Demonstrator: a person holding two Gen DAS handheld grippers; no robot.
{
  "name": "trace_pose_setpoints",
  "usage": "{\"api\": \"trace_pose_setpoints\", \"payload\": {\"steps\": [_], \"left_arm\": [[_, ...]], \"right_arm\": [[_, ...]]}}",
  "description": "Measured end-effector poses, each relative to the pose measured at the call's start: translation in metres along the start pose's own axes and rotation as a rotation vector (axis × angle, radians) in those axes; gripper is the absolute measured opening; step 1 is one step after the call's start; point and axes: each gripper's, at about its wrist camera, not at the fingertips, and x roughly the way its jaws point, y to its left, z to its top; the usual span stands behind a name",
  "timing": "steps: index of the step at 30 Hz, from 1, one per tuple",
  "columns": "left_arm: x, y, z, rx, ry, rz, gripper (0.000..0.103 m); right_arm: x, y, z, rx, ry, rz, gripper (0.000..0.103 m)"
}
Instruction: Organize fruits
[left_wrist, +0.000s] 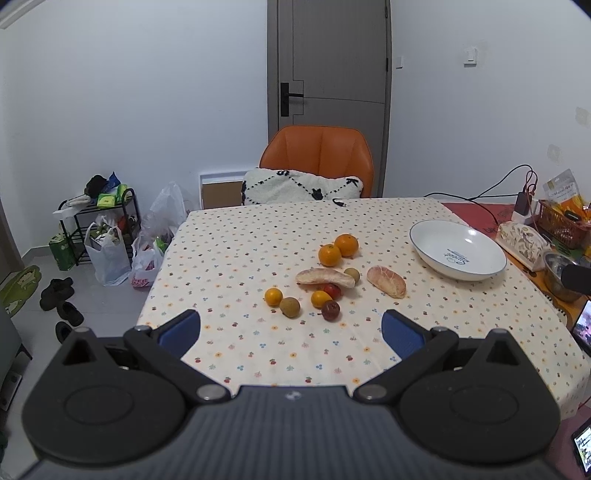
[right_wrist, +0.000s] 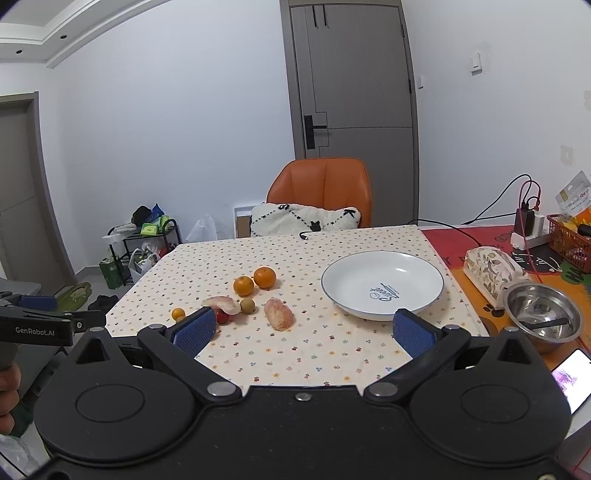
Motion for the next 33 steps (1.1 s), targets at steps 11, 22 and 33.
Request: {"api": "trace_pose_setpoints", "payload": {"steps": [11, 22, 33], "left_arm": [[0.0011, -0.0009, -0.0013, 0.009, 0.001, -0.002, 0.103], [0.0009, -0.004, -0.0013, 0.011, -0.003, -0.006, 0.103], [0.0026, -0.0043, -0.0019, 0.012, 0.0, -0.011, 0.103]], "right_arm": [[0.0002, -0.0014, 0.0015, -0.014, -0.008, -0.003, 0.103], [0.0003, -0.0008, -0.0006, -0.015, -0.006, -0.007, 0.103], [-0.0012, -0.0007, -0.0007, -0.015, -0.01, -0.011, 0.103]]}}
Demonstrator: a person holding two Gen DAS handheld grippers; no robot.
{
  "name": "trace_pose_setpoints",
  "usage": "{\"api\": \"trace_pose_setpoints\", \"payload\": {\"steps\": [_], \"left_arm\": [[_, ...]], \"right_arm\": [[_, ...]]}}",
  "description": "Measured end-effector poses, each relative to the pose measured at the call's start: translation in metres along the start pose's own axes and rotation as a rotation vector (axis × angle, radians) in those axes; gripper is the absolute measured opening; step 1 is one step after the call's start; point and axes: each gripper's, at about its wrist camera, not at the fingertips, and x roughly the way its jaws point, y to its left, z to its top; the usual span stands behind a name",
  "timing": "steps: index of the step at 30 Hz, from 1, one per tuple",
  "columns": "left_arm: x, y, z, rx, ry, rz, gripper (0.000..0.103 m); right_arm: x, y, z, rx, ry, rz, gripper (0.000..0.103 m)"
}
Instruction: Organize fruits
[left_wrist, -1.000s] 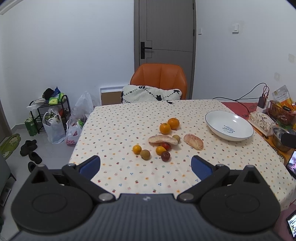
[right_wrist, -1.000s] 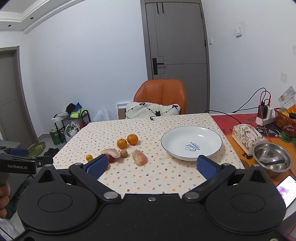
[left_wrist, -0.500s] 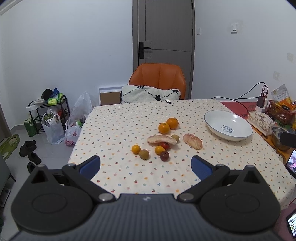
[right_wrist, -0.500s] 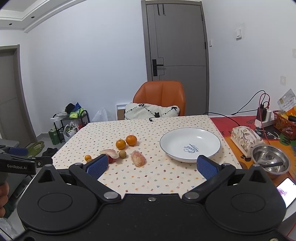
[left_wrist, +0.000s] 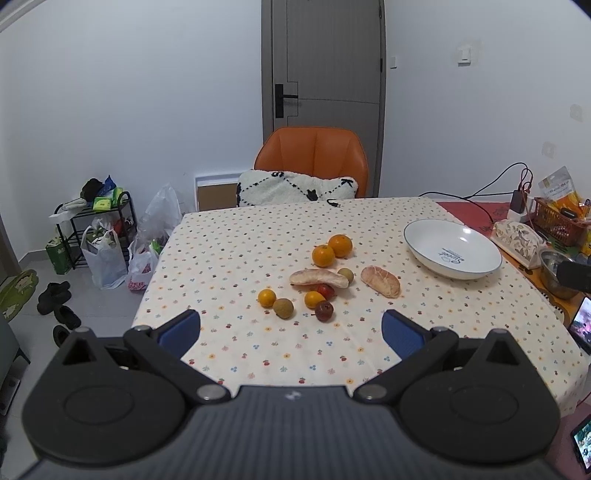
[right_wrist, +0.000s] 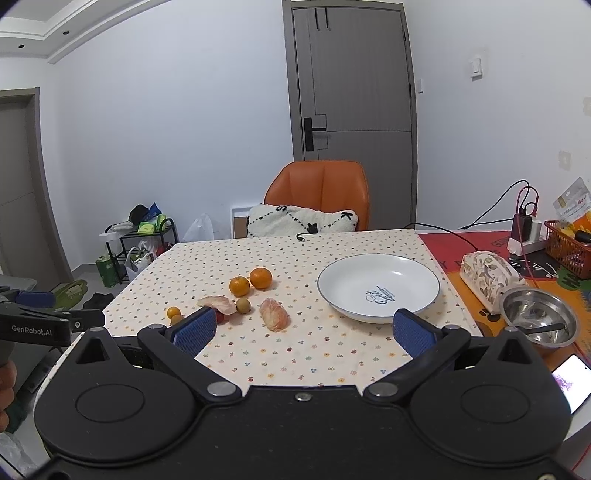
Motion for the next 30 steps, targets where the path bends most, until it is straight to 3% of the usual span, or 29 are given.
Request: {"api": "trace_pose_setpoints", "payload": {"steps": [22, 30], "left_arm": [[0.003, 0.003, 0.0, -0.022, -0.011, -0.008, 0.103], [0.005, -0.001, 0.017, -0.006, -0.06, -0.005, 0.103]], "right_arm": [[-0.003, -0.003, 0.003, 0.016, 0.002, 0.02, 0.103], [0.009, -0.001, 0.005, 0.011, 0.021, 0.02, 0.103]]}}
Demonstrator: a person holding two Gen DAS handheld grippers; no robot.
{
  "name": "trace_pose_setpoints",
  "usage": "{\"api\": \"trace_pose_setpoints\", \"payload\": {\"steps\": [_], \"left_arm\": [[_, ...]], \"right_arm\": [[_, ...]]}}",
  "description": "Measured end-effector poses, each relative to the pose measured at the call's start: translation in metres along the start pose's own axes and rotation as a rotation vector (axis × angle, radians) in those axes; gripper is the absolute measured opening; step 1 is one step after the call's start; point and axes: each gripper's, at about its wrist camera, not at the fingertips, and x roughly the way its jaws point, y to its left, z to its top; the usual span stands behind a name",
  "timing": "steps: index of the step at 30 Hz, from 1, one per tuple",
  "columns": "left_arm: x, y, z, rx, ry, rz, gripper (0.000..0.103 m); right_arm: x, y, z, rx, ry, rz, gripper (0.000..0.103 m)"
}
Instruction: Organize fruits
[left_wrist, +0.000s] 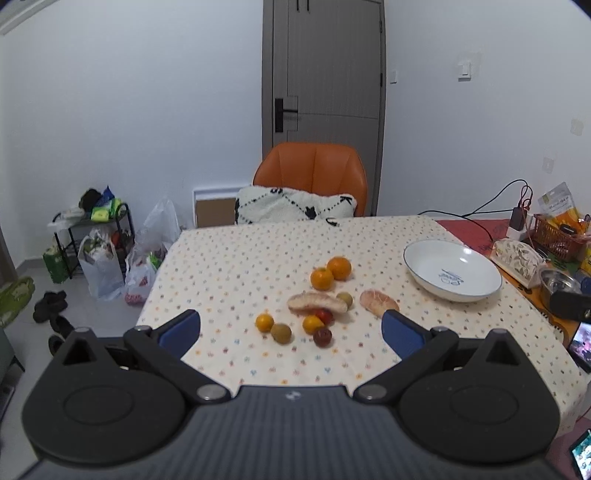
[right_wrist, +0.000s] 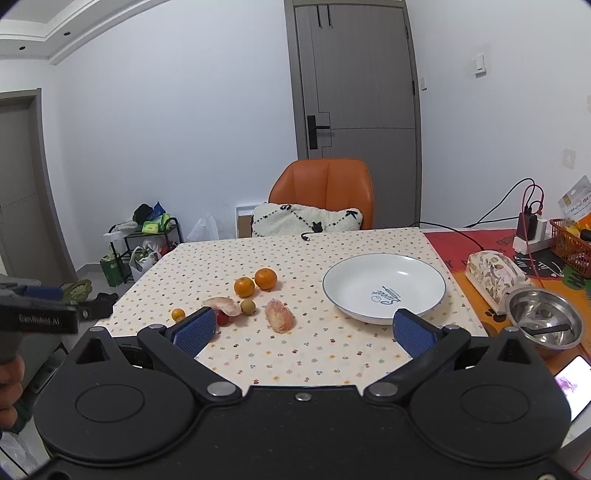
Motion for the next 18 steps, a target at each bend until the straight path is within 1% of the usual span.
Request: {"api": "trace_pose_setpoints", "payload": {"steps": [6, 11, 13, 18], "left_arm": [[0.009, -0.003, 0.007, 0.005, -0.012, 0.001, 0.103], [0.025, 0.0, 0.009, -0.003, -0.006, -0.01, 0.103], [0.033, 0.0, 0.008, 0.005, -0.008, -0.003, 0.103], [0.057, 0.007, 0.005, -0.022, 0.025, -0.003, 0.103]], "right_arm": [[0.011, 0.003, 0.002, -0.004, 0.02, -0.004, 0.103], [0.022, 0.005, 0.005, 0.003, 0.037, 0.024, 0.103], [0.027, 0.004, 0.006, 0.011, 0.038, 0.044, 0.103], [0.048, 0.002, 0.008, 0.014, 0.064, 0.041, 0.103]]}}
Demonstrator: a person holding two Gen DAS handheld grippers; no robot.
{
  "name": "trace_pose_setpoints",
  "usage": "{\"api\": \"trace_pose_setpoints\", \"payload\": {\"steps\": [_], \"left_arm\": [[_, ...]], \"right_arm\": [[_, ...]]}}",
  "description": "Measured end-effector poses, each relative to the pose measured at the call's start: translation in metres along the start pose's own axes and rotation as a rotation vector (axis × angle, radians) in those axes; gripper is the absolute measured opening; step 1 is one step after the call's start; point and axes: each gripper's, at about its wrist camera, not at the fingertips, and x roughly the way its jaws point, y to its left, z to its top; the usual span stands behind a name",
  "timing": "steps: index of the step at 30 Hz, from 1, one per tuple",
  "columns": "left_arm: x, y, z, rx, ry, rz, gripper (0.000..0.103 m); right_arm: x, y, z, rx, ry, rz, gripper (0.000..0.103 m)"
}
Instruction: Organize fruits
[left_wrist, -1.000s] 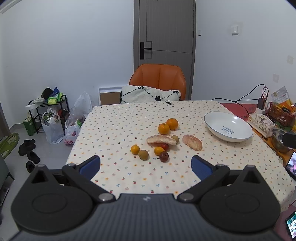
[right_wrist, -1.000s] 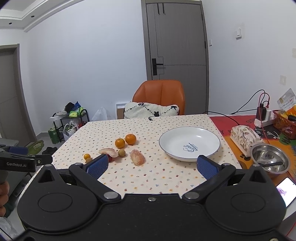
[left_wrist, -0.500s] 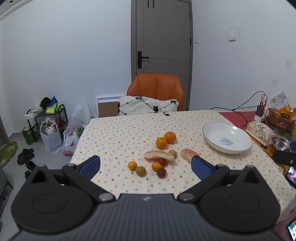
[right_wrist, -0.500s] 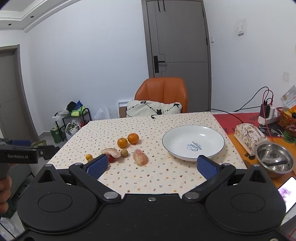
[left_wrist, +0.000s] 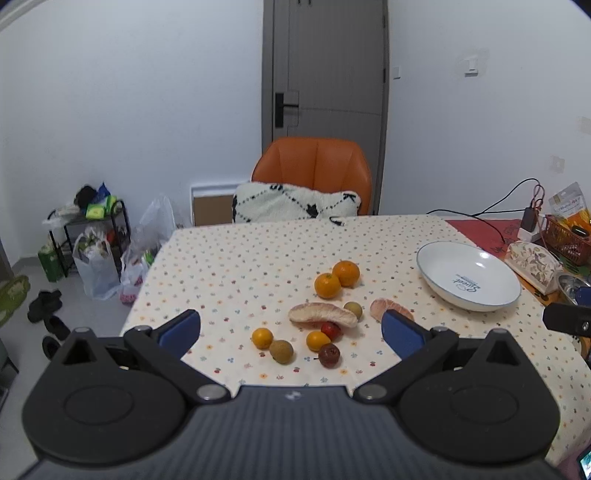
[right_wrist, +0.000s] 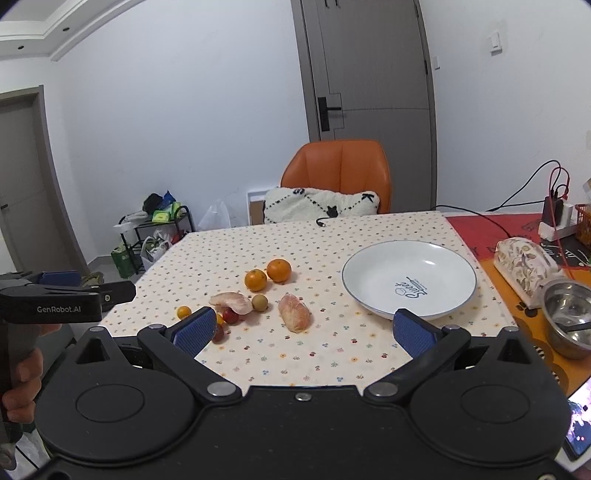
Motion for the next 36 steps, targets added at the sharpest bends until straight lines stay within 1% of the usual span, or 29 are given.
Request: {"api": "trace_pose_setpoints", "payload": {"steps": [2, 5, 8, 10, 13, 15, 19, 25, 27, 29, 31, 33, 34, 35, 36], "left_arm": [[0.007, 0.004, -0.001, -0.015, 0.008, 0.0, 0.103], [0.015, 0.01, -0.002, -0.031, 0.018, 0.011, 0.103], [0.026, 0.015, -0.003, -0.052, 0.046, 0.008, 0.103], [0.033, 0.017, -0.005, -0.064, 0.069, -0.001, 0.103], [0.042, 0.018, -0.01, -0.065, 0.089, -0.003, 0.103], [0.049, 0.017, -0.014, -0.06, 0.103, -0.003, 0.103], [0.063, 0.013, -0.021, -0.052, 0.134, -0.028, 0.103], [0.084, 0.009, -0.026, -0.059, 0.16, -0.083, 0.101], [0.09, 0.007, -0.027, -0.062, 0.164, -0.101, 0.1], [0.096, 0.004, -0.027, -0.058, 0.175, -0.114, 0.093], [0.102, 0.0, -0.027, -0.062, 0.184, -0.118, 0.089], [0.105, -0.003, -0.028, -0.063, 0.183, -0.129, 0.087], [0.108, -0.005, -0.029, -0.063, 0.188, -0.138, 0.085], [0.111, -0.007, -0.03, -0.067, 0.197, -0.148, 0.078], [0.114, -0.008, -0.031, -0.074, 0.207, -0.159, 0.073]], "right_arm": [[0.008, -0.003, 0.001, 0.008, 0.01, 0.0, 0.103], [0.02, -0.007, 0.002, 0.027, 0.031, 0.029, 0.103], [0.032, -0.009, 0.002, 0.036, 0.057, 0.05, 0.103], [0.039, -0.009, 0.001, 0.034, 0.069, 0.08, 0.103], [0.05, -0.011, -0.002, 0.053, 0.093, 0.157, 0.103], [0.058, -0.014, -0.004, 0.077, 0.106, 0.166, 0.103], [0.077, -0.013, -0.009, 0.054, 0.125, 0.147, 0.103], [0.098, -0.01, -0.013, 0.025, 0.149, 0.211, 0.103], [0.104, -0.009, -0.014, 0.022, 0.147, 0.216, 0.103], [0.111, -0.007, -0.015, 0.004, 0.149, 0.213, 0.1], [0.117, -0.006, -0.016, -0.006, 0.152, 0.215, 0.096], [0.124, -0.007, -0.016, 0.003, 0.155, 0.223, 0.093], [0.127, -0.009, -0.016, 0.012, 0.158, 0.229, 0.091], [0.131, -0.01, -0.016, 0.021, 0.163, 0.231, 0.09], [0.134, -0.011, -0.017, 0.029, 0.166, 0.227, 0.089]]}}
